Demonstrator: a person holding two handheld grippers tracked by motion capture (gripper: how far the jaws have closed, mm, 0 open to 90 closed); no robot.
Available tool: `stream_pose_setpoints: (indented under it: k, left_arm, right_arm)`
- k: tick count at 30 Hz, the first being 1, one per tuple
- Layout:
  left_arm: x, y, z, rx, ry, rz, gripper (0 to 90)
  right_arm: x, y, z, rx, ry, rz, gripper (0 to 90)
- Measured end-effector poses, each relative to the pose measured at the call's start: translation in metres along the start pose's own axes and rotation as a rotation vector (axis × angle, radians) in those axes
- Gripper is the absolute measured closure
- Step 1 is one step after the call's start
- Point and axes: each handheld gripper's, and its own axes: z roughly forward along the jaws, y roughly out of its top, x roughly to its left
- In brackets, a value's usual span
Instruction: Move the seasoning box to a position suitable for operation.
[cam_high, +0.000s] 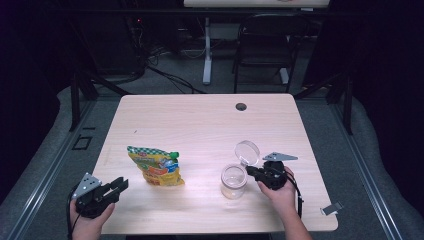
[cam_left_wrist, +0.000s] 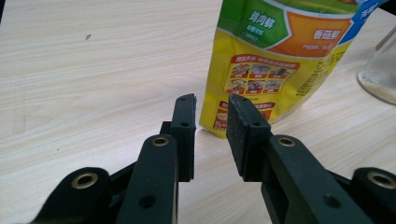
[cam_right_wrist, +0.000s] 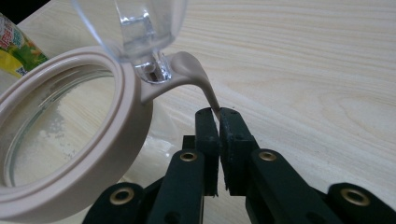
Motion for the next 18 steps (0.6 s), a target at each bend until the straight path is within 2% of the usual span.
stream_pose_setpoints:
  k: [8,15,18]
  left_arm:
    - [0.005,-0.002,0.004,0.009,0.012,-0.003,71.0]
    - [0.006,-0.005,0.009,0.015,0.0,0.008,68.9]
    - [0.008,-0.004,0.011,0.015,-0.006,0.007,65.8]
  right_arm:
    - [-0.001,0.003,0.008,-0.011,0.019,0.026,89.1]
    - [0.0,0.005,0.007,-0.029,0.019,0.025,86.3]
    - [0.001,0.005,0.005,-0.02,-0.002,0.007,83.8]
